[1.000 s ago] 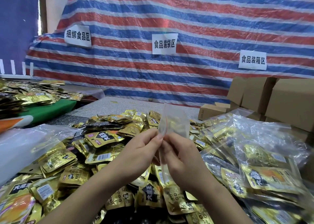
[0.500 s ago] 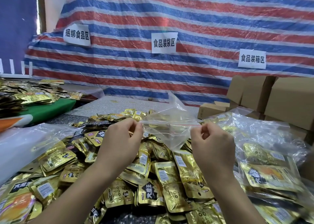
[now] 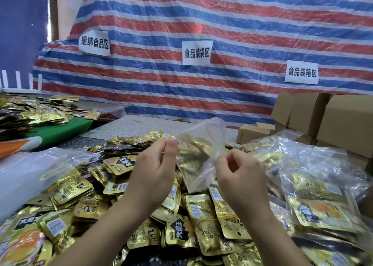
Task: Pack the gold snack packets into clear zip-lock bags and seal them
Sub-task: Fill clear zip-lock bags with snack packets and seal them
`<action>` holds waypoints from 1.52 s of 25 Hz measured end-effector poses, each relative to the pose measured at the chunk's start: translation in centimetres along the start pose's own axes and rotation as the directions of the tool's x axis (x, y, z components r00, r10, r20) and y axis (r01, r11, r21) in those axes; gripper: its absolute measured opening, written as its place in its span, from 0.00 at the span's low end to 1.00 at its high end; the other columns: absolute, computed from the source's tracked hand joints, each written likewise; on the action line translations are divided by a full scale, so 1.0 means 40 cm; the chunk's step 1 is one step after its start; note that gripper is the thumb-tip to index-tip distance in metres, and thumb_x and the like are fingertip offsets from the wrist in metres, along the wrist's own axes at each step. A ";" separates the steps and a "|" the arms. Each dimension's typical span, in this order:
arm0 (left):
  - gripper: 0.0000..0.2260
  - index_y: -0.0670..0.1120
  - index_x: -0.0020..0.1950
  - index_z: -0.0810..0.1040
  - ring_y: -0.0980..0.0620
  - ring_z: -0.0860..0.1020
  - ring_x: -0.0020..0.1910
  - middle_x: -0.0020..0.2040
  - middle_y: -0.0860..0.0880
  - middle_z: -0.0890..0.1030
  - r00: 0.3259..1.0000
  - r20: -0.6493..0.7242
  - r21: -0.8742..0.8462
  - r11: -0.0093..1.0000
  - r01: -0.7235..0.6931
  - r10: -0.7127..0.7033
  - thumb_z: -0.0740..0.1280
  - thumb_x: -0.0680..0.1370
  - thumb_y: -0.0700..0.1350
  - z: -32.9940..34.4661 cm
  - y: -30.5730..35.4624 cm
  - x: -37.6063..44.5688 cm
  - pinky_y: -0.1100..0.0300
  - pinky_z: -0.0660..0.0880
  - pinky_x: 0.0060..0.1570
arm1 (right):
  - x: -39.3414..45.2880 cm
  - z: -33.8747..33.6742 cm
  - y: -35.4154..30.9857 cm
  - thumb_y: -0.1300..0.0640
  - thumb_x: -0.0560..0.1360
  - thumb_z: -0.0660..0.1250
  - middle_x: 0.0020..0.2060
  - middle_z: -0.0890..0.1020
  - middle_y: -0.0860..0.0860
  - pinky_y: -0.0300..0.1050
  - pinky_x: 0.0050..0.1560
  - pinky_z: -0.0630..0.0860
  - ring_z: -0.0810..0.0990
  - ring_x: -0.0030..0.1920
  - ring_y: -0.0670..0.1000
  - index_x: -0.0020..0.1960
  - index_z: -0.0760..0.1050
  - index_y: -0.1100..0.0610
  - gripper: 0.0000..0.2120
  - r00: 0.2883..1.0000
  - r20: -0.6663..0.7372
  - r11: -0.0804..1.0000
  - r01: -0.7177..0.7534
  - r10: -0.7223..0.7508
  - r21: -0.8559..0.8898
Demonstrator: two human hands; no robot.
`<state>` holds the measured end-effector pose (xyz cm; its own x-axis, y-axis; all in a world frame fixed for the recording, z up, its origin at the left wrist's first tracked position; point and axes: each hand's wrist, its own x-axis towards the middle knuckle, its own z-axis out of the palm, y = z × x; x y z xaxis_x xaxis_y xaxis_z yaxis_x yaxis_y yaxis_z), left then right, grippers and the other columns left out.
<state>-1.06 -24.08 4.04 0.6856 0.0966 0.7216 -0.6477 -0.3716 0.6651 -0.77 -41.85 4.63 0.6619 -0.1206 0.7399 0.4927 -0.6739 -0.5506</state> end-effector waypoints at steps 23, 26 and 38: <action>0.20 0.41 0.43 0.78 0.48 0.83 0.38 0.38 0.44 0.84 0.966 0.163 -0.363 0.898 0.250 -0.203 0.57 0.77 0.56 -0.043 -0.022 0.046 0.58 0.80 0.40 | 0.051 -0.073 0.028 0.46 0.76 0.60 0.47 0.77 0.41 0.44 0.50 0.74 0.75 0.48 0.40 0.54 0.73 0.49 0.11 0.934 -0.335 0.973 -0.046 0.121 0.224; 0.17 0.43 0.39 0.76 0.46 0.84 0.38 0.35 0.44 0.83 0.935 0.209 -0.499 0.792 0.353 -0.285 0.60 0.76 0.55 -0.079 -0.029 0.070 0.52 0.80 0.44 | 0.052 -0.059 0.044 0.41 0.81 0.59 0.56 0.75 0.40 0.44 0.49 0.73 0.75 0.54 0.43 0.72 0.64 0.45 0.22 0.982 0.074 0.979 -0.179 0.172 0.102; 0.22 0.39 0.52 0.82 0.45 0.85 0.34 0.34 0.42 0.84 0.683 0.554 -0.500 0.465 0.731 -0.477 0.68 0.71 0.57 -0.104 -0.016 0.073 0.47 0.81 0.32 | 0.030 -0.061 -0.022 0.40 0.72 0.54 0.39 0.84 0.33 0.33 0.36 0.79 0.80 0.38 0.30 0.61 0.75 0.47 0.23 0.826 0.563 0.633 -0.457 0.040 0.625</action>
<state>-0.02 -19.72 6.55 0.9609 -0.2681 0.0689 0.0335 0.3598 0.9324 -1.79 -43.17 6.96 0.8841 0.2837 0.3714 0.3628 0.0844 -0.9281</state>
